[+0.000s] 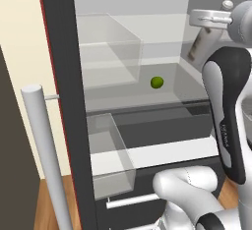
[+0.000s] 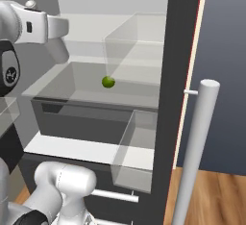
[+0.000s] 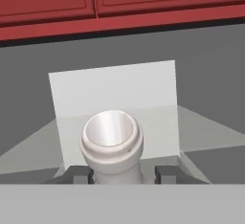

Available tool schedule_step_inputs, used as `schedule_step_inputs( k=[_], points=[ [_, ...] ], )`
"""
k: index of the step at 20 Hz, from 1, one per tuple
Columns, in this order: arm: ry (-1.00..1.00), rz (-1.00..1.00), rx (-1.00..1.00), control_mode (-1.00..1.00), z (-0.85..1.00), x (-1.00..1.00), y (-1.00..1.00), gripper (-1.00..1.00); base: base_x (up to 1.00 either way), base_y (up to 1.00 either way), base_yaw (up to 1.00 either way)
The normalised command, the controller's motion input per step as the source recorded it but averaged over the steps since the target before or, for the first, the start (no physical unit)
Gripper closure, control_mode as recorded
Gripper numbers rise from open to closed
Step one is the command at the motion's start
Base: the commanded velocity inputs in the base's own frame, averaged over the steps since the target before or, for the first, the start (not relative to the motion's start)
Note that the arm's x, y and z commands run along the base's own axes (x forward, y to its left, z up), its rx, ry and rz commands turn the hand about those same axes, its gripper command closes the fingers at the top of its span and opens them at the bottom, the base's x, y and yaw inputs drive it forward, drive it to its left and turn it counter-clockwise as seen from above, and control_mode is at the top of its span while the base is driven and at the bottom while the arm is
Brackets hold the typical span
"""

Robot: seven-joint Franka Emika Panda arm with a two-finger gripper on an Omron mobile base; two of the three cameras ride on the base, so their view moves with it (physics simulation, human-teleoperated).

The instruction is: Place the liquor on the top shelf of the fridge to keep it out of children's reach, and place the onion and lime on lower shelves for easy access.

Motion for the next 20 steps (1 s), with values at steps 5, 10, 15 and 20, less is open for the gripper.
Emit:
schedule_step_inputs(
  k=[5,10,15,20],
  points=[
    [-0.08,0.0,0.0,-1.0,0.0,0.26,0.0,1.0,0.0,0.0,0.0],
    [-0.04,0.0,0.0,-1.0,0.0,0.28,0.0,1.0,0.0,0.0,0.0],
    [-0.01,0.0,0.0,-1.0,0.0,0.32,0.0,1.0,0.0,0.0,0.0],
    [0.0,0.0,0.0,-1.0,0.0,0.41,0.0,1.0,0.0,0.0,0.0]
  ],
)
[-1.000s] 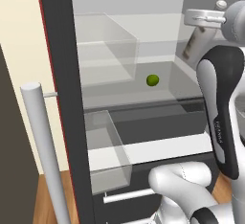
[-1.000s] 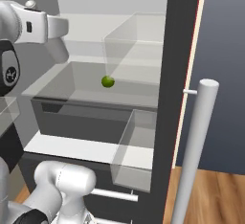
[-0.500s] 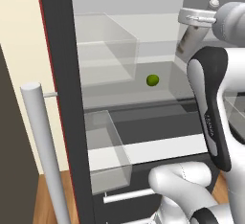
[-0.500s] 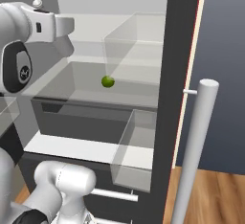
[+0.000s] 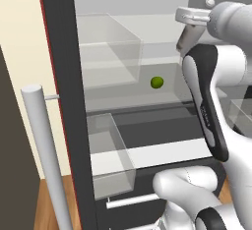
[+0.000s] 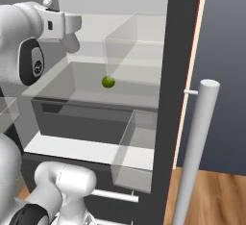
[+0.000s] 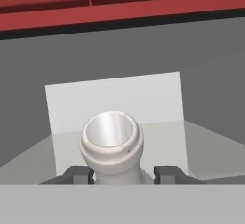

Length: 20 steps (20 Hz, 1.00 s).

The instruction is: Place the liquor on the top shelf of the fridge to keep it out of children's reach, and place the onion and lime on lower shelves for easy access.

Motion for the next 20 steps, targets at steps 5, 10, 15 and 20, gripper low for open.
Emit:
schedule_step_inputs(
  k=[5,10,15,20],
  points=[
    [0.0,0.0,0.0,-1.0,0.0,0.44,0.0,1.0,0.0,0.0,0.0],
    [0.0,0.0,0.0,-1.0,0.0,0.43,0.0,1.0,0.0,0.0,0.0],
    [0.0,0.0,0.0,-1.0,0.0,0.42,0.0,1.0,0.0,0.0,0.0],
    [0.0,0.0,0.0,-1.0,0.0,0.4,0.0,1.0,0.0,0.0,0.0]
  ],
)
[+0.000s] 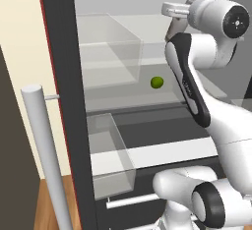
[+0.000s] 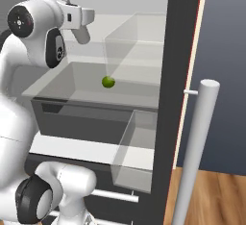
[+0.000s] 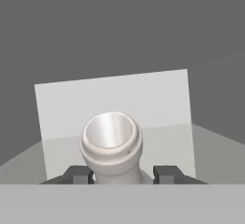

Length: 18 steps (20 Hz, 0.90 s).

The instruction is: Place the liquor on the top shelf of the fridge to keep it out of children's reach, and place the onion and lime on lower shelves for easy access.

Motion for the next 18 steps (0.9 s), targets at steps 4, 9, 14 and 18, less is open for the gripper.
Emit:
schedule_step_inputs(
  k=[4,9,14,18],
  points=[
    [0.0,0.0,0.0,-1.0,0.0,0.37,0.0,1.0,0.0,0.0,0.0],
    [0.0,0.0,0.0,-1.0,0.0,0.42,0.0,1.0,0.0,0.0,0.0],
    [0.0,0.0,0.0,-1.0,0.0,0.42,0.0,1.0,0.0,0.0,0.0],
    [0.0,0.0,0.0,-1.0,0.0,0.44,0.0,1.0,0.0,0.0,0.0]
  ],
)
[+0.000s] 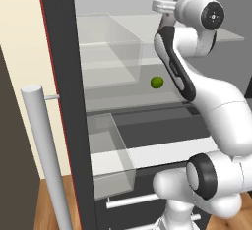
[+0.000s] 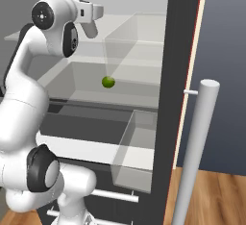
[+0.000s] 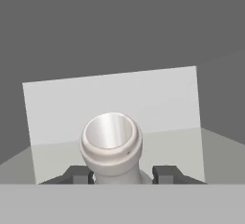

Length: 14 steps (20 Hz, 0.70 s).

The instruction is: Place the liquor on the top shelf of the fridge to keep it out of children's reach, and place the onion and lime on lower shelves for easy access.

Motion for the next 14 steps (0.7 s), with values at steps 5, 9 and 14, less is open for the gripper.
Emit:
schedule_step_inputs(
  k=[5,9,14],
  points=[
    [0.0,0.0,0.0,-1.0,0.0,0.39,0.0,1.0,0.0,0.0,0.0],
    [0.01,0.0,0.0,-1.0,-0.01,0.33,0.0,1.0,0.0,0.0,0.0],
    [0.06,0.0,0.01,-1.0,-0.03,0.28,0.0,1.0,0.0,0.0,0.0]
  ],
)
